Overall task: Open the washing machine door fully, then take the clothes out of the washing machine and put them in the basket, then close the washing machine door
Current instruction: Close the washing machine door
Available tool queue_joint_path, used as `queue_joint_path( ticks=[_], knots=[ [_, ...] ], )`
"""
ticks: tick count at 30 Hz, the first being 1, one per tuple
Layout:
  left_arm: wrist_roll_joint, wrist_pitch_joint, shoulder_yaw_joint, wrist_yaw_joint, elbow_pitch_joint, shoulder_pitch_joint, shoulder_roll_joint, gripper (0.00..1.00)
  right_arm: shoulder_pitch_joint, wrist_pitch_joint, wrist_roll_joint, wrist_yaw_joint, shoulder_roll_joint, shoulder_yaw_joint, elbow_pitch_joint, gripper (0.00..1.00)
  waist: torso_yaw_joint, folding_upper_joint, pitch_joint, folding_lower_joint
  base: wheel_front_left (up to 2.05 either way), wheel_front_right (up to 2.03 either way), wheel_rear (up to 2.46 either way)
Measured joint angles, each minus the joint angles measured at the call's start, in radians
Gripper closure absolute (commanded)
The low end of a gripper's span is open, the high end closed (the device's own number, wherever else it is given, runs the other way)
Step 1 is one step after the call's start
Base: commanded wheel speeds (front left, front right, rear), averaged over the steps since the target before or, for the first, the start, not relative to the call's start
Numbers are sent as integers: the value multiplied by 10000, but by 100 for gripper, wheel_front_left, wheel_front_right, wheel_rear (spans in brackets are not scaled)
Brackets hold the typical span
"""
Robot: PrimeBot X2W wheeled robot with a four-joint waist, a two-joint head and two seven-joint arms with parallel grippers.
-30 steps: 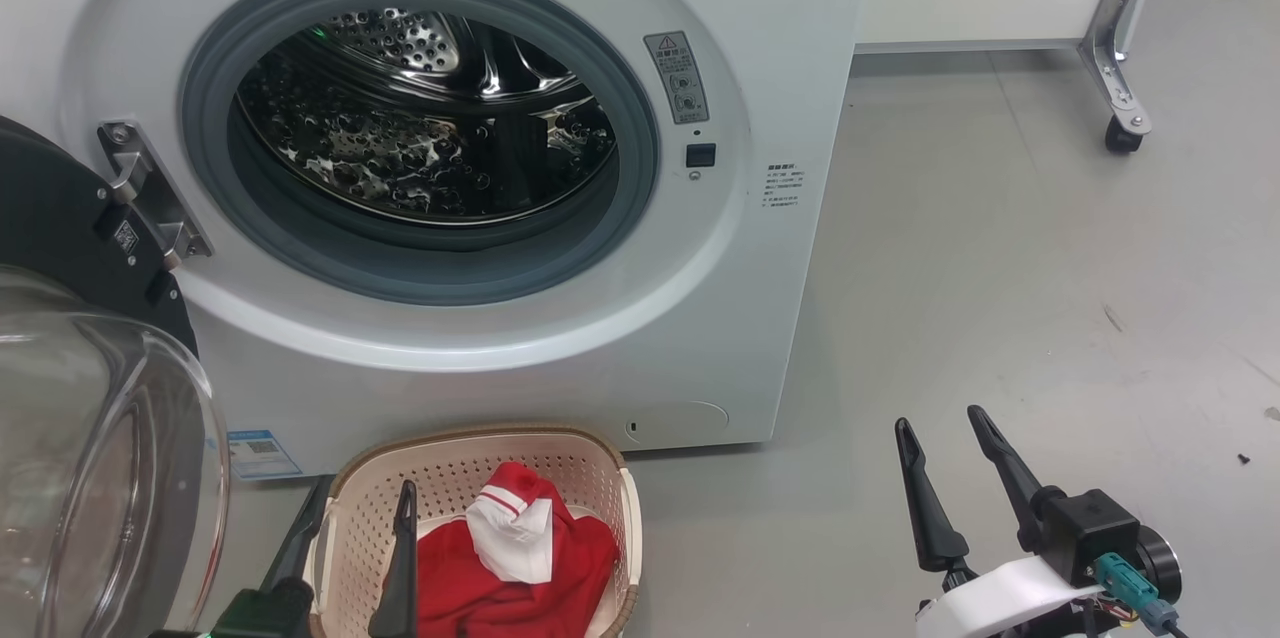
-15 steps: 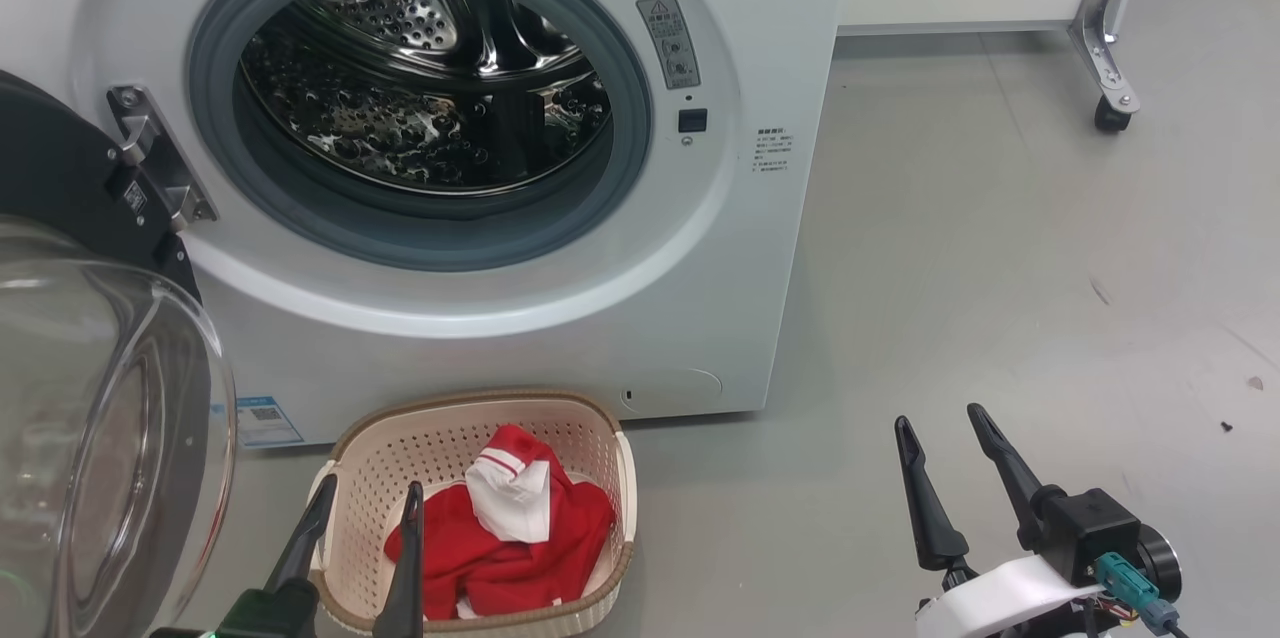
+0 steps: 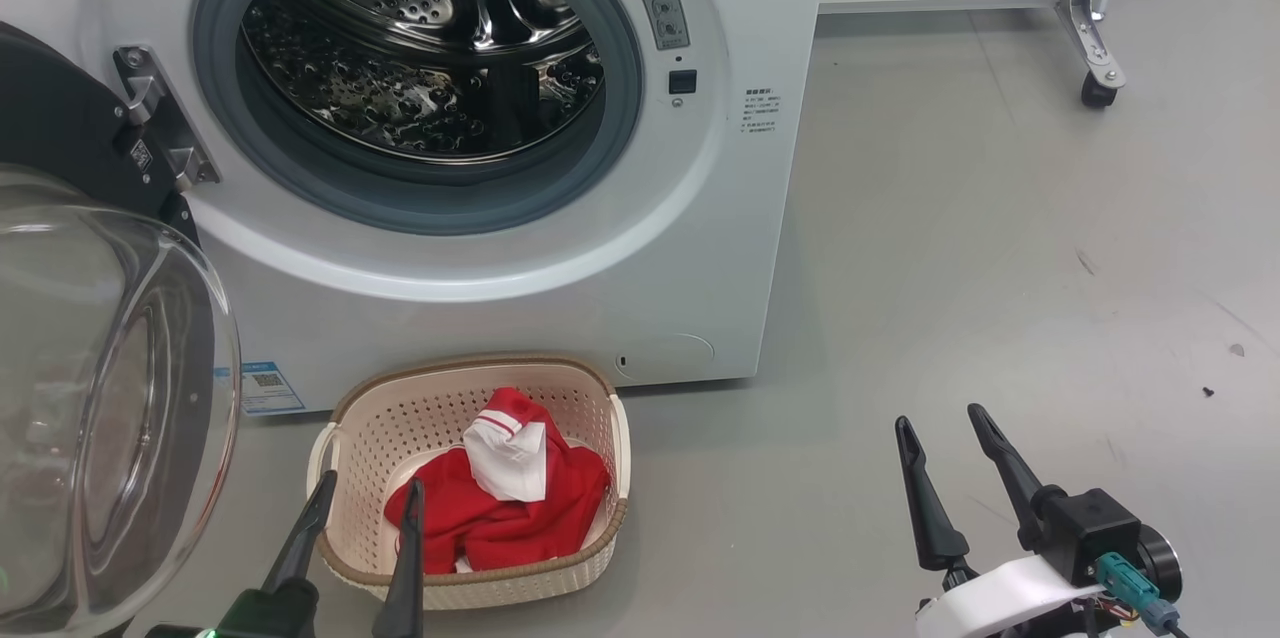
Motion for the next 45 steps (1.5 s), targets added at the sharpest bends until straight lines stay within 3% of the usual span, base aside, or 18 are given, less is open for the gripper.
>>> queue_joint_path(
  ticks=[36,45],
  knots=[
    [0,130,-31,67,-203,102,33,0,33,0,-2,0,4,-46,50,0,83,0,-21,0,-6,6,0],
    [12,173,-157,73,-211,96,54,0,87,0,-15,-17,-8,-265,-59,0,423,0,69,0,0,0,0]
  ],
)
